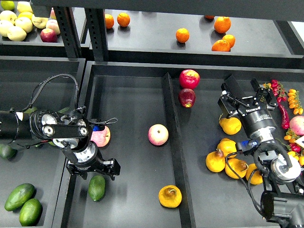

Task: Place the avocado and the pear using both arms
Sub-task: 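Lower the left gripper onto the green avocado and close it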

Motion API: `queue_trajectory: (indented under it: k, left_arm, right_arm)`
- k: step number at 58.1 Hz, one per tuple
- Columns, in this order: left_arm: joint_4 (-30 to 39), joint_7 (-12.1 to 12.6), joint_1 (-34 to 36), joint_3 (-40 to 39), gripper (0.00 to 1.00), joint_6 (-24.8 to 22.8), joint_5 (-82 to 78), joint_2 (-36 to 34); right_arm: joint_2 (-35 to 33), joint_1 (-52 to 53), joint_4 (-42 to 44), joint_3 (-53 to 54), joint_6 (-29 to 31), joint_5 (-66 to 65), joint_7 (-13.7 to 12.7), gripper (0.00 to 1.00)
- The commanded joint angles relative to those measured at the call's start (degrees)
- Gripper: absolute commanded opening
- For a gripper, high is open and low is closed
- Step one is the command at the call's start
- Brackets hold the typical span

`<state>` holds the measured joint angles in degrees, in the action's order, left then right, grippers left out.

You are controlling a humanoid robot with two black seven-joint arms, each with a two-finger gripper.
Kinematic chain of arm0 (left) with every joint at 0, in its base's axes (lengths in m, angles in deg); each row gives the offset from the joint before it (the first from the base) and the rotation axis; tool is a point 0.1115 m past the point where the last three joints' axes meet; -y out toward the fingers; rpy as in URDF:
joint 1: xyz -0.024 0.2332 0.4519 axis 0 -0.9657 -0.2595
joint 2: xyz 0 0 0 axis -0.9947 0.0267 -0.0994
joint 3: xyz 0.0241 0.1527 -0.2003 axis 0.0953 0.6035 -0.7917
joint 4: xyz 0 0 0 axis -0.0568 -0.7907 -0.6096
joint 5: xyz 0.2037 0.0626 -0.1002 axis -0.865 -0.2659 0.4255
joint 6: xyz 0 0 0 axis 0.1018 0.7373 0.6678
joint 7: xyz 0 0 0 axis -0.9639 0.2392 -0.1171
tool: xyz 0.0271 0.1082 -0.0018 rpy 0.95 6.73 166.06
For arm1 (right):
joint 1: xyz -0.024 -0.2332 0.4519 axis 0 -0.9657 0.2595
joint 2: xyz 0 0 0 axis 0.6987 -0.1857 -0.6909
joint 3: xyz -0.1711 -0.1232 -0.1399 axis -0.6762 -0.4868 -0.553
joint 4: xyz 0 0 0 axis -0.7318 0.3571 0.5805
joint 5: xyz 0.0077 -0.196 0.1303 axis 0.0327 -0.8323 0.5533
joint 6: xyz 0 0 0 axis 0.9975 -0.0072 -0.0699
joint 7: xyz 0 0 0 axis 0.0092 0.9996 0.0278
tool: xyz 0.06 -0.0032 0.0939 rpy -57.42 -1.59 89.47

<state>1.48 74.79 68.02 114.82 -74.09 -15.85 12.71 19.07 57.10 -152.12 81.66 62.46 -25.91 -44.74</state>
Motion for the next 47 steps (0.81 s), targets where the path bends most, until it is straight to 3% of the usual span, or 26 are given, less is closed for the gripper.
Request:
queue_trajectory:
  k: [1, 47]
  left_arm:
    - [-1.55, 0.00, -1.59, 0.00, 0.99, 0.00, -0.12, 0.23]
    - [-11.22, 0.00, -7.92, -0.79, 0.98, 0.00, -0.56, 4.98]
  right_arm:
    - [0.00, -0.08, 0.09, -0.01, 0.08, 0.00, 0.00, 0.99]
    - [0.00, -0.79, -0.26, 0.17, 0.52, 0.08, 0.00, 0.99]
